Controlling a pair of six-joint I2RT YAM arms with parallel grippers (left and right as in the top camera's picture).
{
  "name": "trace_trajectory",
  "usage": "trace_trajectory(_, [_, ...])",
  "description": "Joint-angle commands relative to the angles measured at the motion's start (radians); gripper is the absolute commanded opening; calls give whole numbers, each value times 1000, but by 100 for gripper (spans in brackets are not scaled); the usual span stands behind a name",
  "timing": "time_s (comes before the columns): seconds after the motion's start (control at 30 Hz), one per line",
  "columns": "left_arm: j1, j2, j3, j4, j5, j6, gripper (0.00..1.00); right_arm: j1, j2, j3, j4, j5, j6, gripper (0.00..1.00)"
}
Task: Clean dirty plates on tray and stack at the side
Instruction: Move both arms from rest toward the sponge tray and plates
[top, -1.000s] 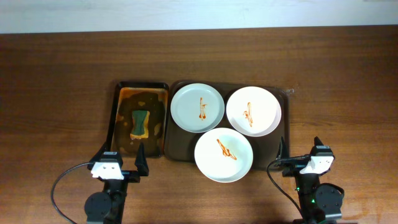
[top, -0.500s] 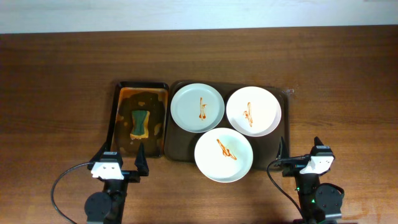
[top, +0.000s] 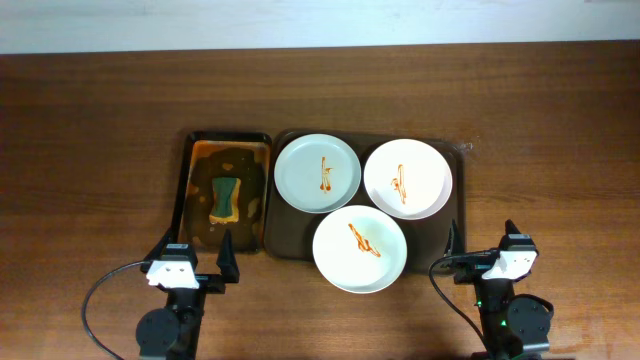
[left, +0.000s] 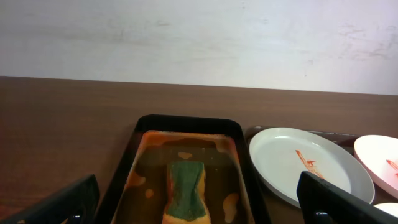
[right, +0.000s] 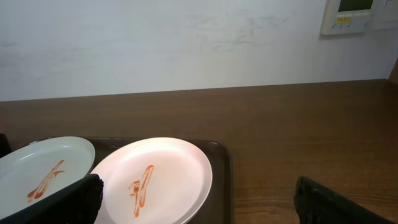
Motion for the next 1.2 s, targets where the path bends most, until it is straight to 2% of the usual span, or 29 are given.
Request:
trace_trajectory(0.0, [6, -9, -6, -2, 7, 12, 100, -5, -9, -9, 0, 11, 4, 98])
trace_trajectory(1.17, [6, -9, -5, -1, 3, 12, 100, -6, -7, -9, 3, 24, 4, 98])
